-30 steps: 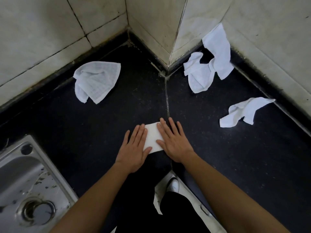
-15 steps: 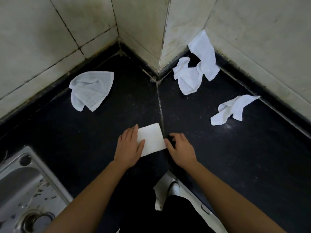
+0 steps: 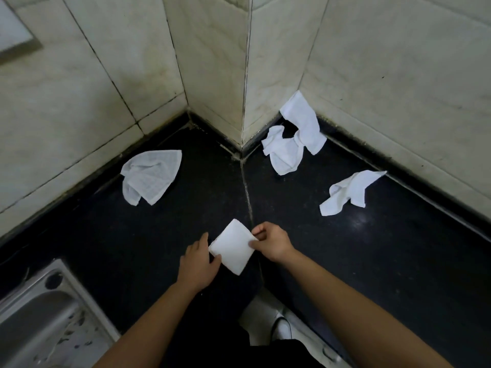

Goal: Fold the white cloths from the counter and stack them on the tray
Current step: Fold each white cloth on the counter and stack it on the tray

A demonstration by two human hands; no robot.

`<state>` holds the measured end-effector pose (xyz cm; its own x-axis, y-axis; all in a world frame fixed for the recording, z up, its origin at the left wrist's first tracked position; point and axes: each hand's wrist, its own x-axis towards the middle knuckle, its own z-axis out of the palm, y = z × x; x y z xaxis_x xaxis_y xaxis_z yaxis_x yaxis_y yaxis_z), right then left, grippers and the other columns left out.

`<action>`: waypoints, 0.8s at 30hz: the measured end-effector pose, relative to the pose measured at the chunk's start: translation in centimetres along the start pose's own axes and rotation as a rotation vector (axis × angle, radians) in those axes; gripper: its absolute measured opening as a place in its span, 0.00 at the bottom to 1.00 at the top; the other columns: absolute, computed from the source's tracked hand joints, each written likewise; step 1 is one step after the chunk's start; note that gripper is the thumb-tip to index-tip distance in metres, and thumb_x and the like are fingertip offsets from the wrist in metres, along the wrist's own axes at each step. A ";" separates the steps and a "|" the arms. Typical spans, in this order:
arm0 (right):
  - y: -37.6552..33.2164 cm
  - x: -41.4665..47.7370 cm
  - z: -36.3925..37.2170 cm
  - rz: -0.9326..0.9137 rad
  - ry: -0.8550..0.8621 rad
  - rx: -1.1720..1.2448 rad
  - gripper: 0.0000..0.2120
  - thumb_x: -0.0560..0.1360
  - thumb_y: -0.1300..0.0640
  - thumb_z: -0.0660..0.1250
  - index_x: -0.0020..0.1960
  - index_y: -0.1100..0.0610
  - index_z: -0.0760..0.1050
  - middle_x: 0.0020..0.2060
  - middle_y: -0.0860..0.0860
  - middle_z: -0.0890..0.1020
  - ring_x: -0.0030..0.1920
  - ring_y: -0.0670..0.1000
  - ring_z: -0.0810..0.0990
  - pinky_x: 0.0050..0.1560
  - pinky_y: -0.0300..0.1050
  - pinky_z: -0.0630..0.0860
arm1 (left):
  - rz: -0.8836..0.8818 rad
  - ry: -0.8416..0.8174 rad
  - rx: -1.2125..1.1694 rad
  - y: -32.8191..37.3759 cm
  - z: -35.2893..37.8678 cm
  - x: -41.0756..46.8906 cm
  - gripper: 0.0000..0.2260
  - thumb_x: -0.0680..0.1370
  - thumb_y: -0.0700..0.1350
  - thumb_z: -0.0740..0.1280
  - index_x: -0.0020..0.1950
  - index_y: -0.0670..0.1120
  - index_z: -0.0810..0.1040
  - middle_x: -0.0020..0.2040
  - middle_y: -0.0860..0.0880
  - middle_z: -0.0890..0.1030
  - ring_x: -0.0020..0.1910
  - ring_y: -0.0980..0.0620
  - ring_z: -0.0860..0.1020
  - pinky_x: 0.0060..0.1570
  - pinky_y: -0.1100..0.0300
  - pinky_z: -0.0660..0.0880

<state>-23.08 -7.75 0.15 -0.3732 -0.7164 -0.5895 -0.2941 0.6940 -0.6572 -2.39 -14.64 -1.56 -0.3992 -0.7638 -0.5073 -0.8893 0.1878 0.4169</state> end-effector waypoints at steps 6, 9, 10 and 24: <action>-2.1 -2.5 -4.1 -0.295 -0.057 -0.299 0.15 0.73 0.57 0.72 0.58 0.46 0.76 0.41 0.41 0.81 0.42 0.41 0.80 0.47 0.37 0.77 | 0.286 0.138 0.025 3.6 -2.2 1.2 0.40 0.76 0.52 0.70 0.81 0.49 0.50 0.78 0.46 0.59 0.76 0.46 0.57 0.72 0.48 0.63; -0.8 -4.3 -5.4 -0.341 -0.007 -0.377 0.17 0.74 0.56 0.72 0.61 0.46 0.76 0.43 0.41 0.82 0.43 0.42 0.79 0.49 0.39 0.77 | 0.506 0.083 0.124 6.2 -1.9 1.7 0.36 0.75 0.50 0.71 0.79 0.56 0.57 0.79 0.48 0.53 0.78 0.47 0.50 0.73 0.47 0.58; -0.1 -5.0 -5.7 -0.336 0.019 -0.388 0.18 0.74 0.56 0.71 0.63 0.46 0.76 0.43 0.40 0.82 0.43 0.42 0.79 0.50 0.40 0.77 | 0.600 0.072 0.128 6.8 -1.6 1.9 0.29 0.75 0.49 0.71 0.75 0.56 0.67 0.78 0.49 0.59 0.78 0.47 0.54 0.71 0.48 0.59; 11.4 -17.3 -9.0 -0.061 0.287 0.315 0.06 0.71 0.58 0.78 0.48 0.54 0.87 0.43 0.47 0.86 0.46 0.44 0.84 0.51 0.37 0.77 | 0.594 -0.566 -0.399 14.2 0.4 -2.2 0.02 0.71 0.41 0.77 0.43 0.46 0.87 0.38 0.46 0.86 0.37 0.57 0.81 0.37 0.66 0.75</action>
<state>-27.85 13.19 7.09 -0.6063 -0.6753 -0.4199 -0.0563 0.5632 -0.8244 -14.29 -10.04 5.13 -0.9103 -0.1730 -0.3761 -0.4013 0.1451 0.9044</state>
